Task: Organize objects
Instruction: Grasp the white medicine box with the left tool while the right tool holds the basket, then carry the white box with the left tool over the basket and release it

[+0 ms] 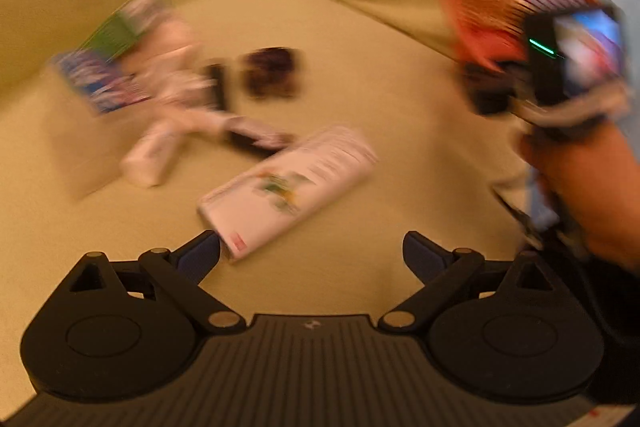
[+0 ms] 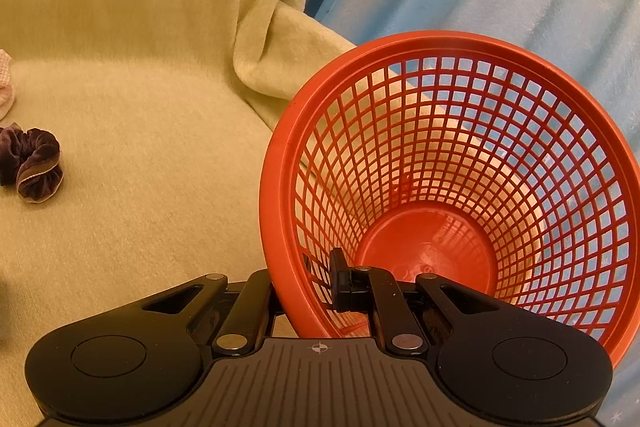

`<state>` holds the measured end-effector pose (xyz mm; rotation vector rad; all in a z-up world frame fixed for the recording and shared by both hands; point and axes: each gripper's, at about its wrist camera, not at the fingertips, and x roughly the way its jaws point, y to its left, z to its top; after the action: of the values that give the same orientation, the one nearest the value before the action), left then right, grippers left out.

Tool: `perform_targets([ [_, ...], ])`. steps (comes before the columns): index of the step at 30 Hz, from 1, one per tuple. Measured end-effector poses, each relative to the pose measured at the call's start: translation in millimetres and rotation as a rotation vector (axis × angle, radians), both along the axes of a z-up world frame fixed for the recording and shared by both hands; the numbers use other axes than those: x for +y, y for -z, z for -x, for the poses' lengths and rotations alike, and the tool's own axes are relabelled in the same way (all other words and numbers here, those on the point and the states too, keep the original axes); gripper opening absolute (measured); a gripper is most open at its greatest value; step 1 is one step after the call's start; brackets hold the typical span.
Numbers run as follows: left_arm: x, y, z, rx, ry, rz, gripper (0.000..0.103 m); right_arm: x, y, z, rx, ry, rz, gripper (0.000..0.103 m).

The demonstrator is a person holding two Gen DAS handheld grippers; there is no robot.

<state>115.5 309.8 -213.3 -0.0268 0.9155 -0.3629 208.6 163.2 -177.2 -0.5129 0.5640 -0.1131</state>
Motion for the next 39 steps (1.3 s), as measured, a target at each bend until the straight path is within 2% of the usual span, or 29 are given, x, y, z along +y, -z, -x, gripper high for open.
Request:
perform_targets([
  [4, -21, -7, 8, -0.116, 0.067, -0.214, 0.096, 0, 0, 0, -0.002, 0.001, -0.005, 0.006],
  [8, -19, 2, -8, -0.141, 0.135, -0.304, 0.096, -1, 0, 0, -0.005, 0.000, -0.014, 0.006],
  [10, -16, 8, -19, -0.126, 0.155, -0.303, 0.093, -1, -1, 0, -0.008, 0.002, -0.021, 0.006],
  [12, -11, 12, -30, -0.093, 0.172, -0.268, 0.088, -1, -1, 0, -0.008, 0.003, -0.023, 0.006],
  [15, -10, 16, -41, -0.063, 0.199, -0.243, 0.078, 2, 0, -1, -0.006, 0.001, -0.018, 0.006],
  [21, -13, 19, -51, -0.038, 0.245, -0.251, 0.057, 3, 0, -1, -0.005, 0.003, -0.006, 0.006],
  [22, -13, 19, -51, -0.037, 0.242, -0.250, 0.050, 3, 0, 0, -0.005, 0.005, -0.003, 0.006],
  [26, -13, 17, -51, -0.029, 0.215, -0.239, 0.034, 3, 1, -1, -0.003, 0.004, 0.005, 0.006],
  [32, -12, 8, -45, -0.059, 0.193, -0.214, 0.033, 1, 1, -1, -0.003, 0.003, 0.000, 0.006],
  [39, -11, -14, -43, -0.113, 0.205, -0.229, 0.033, 2, 0, -1, -0.001, 0.001, 0.001, 0.006],
])
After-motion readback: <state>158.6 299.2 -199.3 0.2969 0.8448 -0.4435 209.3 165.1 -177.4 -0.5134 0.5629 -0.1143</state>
